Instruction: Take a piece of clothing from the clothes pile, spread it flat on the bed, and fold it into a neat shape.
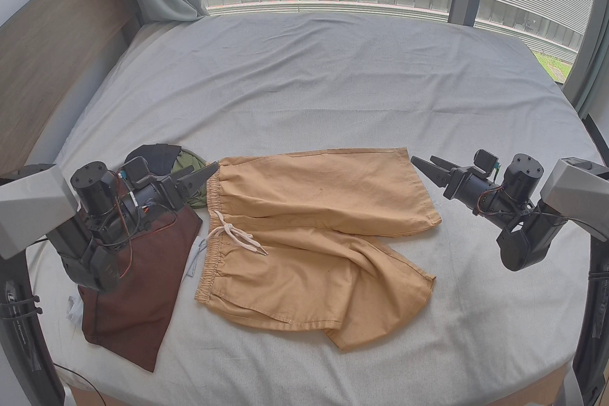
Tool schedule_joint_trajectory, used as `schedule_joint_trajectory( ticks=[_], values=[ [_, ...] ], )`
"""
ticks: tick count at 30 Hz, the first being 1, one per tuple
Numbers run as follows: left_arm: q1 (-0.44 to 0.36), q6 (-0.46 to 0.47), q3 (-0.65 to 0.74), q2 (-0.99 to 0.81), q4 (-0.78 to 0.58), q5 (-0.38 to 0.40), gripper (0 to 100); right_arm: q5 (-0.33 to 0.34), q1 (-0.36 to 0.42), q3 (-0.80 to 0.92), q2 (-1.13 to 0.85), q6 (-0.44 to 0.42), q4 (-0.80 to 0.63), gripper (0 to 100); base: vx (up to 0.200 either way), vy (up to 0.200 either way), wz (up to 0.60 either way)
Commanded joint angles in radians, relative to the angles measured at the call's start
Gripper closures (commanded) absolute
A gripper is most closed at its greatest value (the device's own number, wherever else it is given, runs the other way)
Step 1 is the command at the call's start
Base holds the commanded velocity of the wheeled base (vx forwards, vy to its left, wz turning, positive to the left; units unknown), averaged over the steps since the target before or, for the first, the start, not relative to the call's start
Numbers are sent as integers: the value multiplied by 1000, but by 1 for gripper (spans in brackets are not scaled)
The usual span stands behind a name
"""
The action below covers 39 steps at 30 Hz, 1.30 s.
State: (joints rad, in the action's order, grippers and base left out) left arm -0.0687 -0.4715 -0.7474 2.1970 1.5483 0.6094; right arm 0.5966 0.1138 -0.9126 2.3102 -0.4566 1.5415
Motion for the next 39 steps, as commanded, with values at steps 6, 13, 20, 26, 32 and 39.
schedule_joint_trajectory(
  ticks=[6, 13, 20, 26, 32, 39],
  values=[
    [46, 1, 157, -203, 1, 122, 0, 0, 46, 162, -198, 6, 2, 0, 0, 0, 0],
    [50, 2, 237, -264, 1, 175, 0, 8, 44, 268, -249, 4, 2, 0, 0, 0, 0],
    [49, 80, 267, -255, -1, 205, 0, 9, 47, 308, -278, 19, 0, 0, 0, 0, 0],
    [47, 125, 307, -266, -1, 228, 0, 9, 63, 360, -328, 21, 0, 0, 0, 0, 0],
    [43, 212, 327, -261, -1, 233, 0, 11, 70, 376, -321, 21, 0, 0, 0, 0, 0],
    [32, 309, 356, -258, -1, 254, 0, 9, 95, 393, -327, 41, 0, 0, 0, 0, 0]
  ],
)
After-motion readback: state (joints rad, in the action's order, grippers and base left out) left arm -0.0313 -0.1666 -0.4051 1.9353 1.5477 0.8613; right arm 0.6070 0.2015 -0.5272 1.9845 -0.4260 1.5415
